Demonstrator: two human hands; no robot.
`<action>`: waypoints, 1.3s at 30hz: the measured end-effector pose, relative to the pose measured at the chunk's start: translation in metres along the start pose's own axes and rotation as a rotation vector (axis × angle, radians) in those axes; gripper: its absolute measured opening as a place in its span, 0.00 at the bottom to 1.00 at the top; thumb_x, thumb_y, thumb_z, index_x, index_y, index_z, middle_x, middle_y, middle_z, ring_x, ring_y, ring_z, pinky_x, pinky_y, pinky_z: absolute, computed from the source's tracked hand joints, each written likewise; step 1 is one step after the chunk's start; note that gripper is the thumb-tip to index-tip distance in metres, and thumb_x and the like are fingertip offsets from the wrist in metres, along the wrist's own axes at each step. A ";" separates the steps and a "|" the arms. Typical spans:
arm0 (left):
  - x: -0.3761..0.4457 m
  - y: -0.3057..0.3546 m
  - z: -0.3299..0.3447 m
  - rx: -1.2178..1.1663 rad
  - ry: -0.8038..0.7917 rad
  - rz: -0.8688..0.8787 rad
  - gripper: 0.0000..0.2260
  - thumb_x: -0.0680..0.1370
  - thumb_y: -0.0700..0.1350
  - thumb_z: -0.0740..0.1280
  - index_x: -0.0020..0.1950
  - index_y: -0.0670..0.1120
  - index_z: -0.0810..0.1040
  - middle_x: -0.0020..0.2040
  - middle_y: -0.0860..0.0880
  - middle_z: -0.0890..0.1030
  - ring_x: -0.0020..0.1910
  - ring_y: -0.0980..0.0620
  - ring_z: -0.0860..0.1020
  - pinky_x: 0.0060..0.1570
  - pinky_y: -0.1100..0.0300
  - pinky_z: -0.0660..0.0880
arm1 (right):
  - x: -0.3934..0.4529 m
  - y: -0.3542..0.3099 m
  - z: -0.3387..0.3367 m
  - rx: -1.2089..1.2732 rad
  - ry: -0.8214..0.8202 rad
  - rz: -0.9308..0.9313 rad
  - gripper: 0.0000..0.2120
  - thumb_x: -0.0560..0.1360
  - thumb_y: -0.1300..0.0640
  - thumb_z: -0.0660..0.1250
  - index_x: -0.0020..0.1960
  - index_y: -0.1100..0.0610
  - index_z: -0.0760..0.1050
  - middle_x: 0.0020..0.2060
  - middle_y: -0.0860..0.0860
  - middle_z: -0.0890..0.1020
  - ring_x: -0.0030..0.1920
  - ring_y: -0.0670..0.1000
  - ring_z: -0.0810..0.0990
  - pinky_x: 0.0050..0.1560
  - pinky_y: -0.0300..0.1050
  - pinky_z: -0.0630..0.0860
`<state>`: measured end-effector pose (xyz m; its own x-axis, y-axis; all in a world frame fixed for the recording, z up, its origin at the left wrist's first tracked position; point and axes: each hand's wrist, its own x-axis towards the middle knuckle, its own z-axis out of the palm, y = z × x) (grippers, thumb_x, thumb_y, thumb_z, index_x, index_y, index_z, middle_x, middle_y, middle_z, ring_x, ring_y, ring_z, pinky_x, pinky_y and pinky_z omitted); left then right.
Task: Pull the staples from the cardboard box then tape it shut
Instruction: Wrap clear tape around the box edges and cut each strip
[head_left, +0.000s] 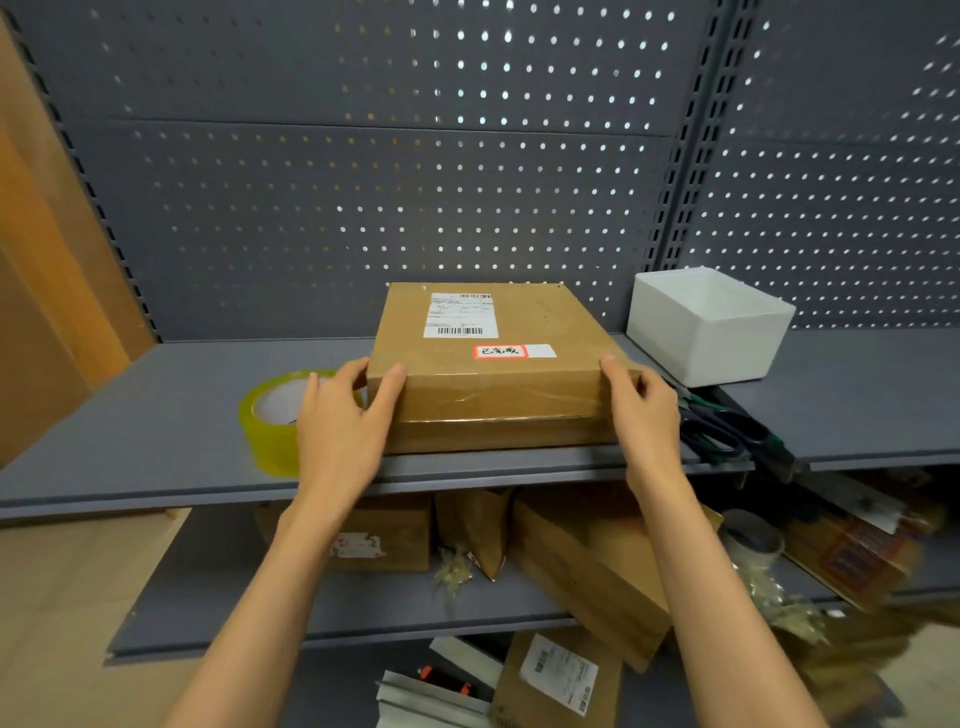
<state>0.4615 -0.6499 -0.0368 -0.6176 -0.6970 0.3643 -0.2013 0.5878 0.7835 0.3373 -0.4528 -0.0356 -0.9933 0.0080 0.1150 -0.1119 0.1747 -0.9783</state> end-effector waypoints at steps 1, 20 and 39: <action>-0.002 0.003 0.000 -0.081 0.011 0.001 0.22 0.77 0.56 0.62 0.67 0.44 0.73 0.63 0.45 0.77 0.66 0.47 0.70 0.61 0.54 0.67 | -0.001 -0.002 -0.002 0.071 0.000 0.015 0.20 0.77 0.44 0.61 0.62 0.56 0.72 0.56 0.50 0.76 0.52 0.47 0.73 0.46 0.41 0.68; -0.010 0.054 -0.010 -0.735 0.059 -0.073 0.31 0.74 0.51 0.66 0.75 0.52 0.58 0.71 0.53 0.67 0.70 0.56 0.65 0.64 0.62 0.63 | -0.009 -0.047 -0.044 0.756 -0.203 0.028 0.24 0.73 0.56 0.69 0.68 0.49 0.68 0.51 0.48 0.80 0.47 0.45 0.79 0.51 0.48 0.74; -0.009 0.075 -0.006 -1.058 -0.097 0.035 0.33 0.68 0.47 0.68 0.72 0.56 0.63 0.62 0.55 0.78 0.59 0.57 0.77 0.48 0.64 0.77 | -0.012 -0.060 -0.025 0.696 -0.198 -0.189 0.53 0.59 0.36 0.72 0.73 0.34 0.41 0.72 0.45 0.63 0.65 0.41 0.71 0.68 0.47 0.64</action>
<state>0.4564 -0.6022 0.0219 -0.6777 -0.6235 0.3897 0.5523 -0.0818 0.8296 0.3563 -0.4392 0.0259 -0.9346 -0.1490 0.3231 -0.2078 -0.5087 -0.8355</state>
